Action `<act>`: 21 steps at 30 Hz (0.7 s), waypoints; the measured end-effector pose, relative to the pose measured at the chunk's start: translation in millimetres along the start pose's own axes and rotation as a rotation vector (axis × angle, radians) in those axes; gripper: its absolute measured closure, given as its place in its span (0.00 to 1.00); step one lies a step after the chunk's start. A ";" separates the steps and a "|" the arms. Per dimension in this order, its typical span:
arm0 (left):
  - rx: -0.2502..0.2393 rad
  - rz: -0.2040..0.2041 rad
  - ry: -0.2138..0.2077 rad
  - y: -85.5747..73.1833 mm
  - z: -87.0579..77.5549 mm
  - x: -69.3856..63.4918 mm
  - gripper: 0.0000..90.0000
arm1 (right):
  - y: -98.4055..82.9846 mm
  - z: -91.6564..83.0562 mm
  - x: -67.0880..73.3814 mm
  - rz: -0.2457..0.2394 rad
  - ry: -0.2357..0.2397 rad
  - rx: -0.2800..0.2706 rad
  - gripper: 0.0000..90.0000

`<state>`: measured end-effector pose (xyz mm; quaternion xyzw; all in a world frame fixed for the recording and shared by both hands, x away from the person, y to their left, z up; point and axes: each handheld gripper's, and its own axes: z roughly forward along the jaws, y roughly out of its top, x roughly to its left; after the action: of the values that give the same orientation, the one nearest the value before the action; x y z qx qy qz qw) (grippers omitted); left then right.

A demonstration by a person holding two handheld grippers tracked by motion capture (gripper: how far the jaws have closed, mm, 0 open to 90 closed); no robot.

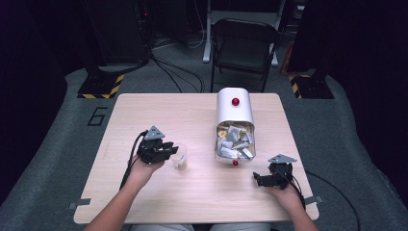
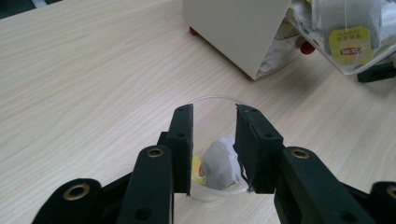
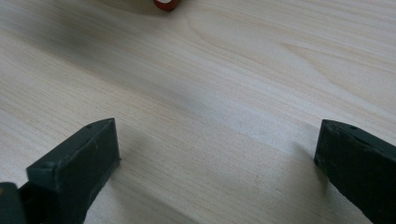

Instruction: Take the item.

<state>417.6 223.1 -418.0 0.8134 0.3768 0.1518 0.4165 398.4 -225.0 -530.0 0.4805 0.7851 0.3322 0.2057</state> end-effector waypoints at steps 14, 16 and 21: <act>-0.038 -0.047 0.061 -9.0 -22.5 19.2 0.62 | 0.0 0.0 0.0 0.000 0.000 0.001 0.00; -0.043 -0.052 0.069 -10.8 -23.9 21.6 0.61 | 0.0 0.0 0.0 0.000 0.000 0.001 0.00; -0.038 -0.068 0.065 -20.3 -24.5 26.6 0.58 | 0.0 0.0 0.0 0.000 0.000 0.000 0.00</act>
<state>411.8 264.1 -420.9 0.7867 0.4143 0.1711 0.4245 398.4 -225.1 -530.0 0.4804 0.7852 0.3321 0.2058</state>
